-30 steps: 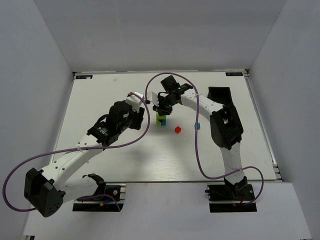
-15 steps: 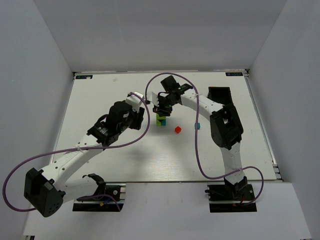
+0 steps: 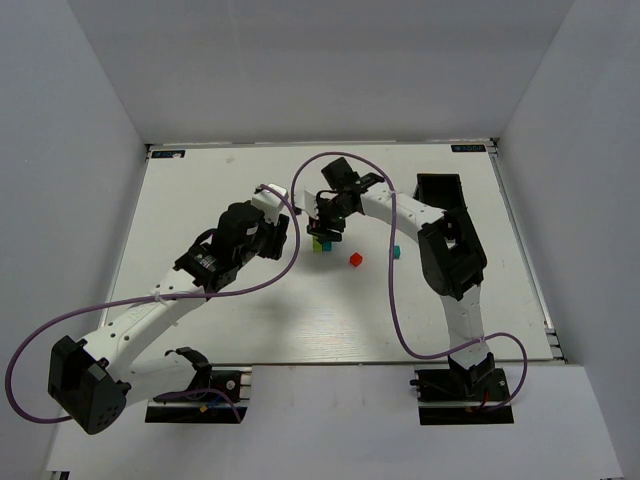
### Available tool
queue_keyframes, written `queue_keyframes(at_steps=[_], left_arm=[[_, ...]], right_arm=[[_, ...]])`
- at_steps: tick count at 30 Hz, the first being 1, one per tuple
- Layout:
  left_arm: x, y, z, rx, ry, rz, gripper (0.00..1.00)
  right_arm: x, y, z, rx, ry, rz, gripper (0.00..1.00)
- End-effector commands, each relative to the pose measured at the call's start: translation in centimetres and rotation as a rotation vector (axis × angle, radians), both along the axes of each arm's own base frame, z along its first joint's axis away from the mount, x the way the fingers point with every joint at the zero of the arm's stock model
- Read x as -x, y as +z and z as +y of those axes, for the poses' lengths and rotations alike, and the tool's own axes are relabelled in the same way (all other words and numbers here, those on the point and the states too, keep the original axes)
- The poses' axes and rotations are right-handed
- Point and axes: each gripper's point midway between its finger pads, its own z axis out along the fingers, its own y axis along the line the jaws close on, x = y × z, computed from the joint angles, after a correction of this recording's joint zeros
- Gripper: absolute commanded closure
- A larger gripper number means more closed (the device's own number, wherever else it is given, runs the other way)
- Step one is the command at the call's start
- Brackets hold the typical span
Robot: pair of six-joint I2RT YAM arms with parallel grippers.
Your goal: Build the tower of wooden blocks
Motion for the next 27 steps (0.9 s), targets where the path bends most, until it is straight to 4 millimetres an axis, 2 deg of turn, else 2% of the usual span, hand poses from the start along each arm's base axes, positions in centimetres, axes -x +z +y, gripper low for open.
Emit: queue_keyframes(at_steps=[1, 15, 21, 27], left_arm=[[-0.06, 0.73, 0.38, 0.009, 0.010, -0.025, 0.38], [-0.06, 0.73, 0.38, 0.009, 0.010, -0.025, 0.38], [-0.06, 0.73, 0.38, 0.009, 0.010, -0.025, 0.38], [-0.06, 0.73, 0.38, 0.009, 0.010, -0.025, 0.38]], right_arm=[[-0.40, 3.14, 0.57, -0.054, 0.001, -0.066, 0.36], [-0.91, 3.07, 0.86, -0.067, -0.023, -0.073, 0.39], [-1.00, 3.15, 0.76, -0.069, -0.024, -0.075, 0.45], [-0.90, 3.14, 0.72, -0.067, -0.014, -0.076, 0.46]])
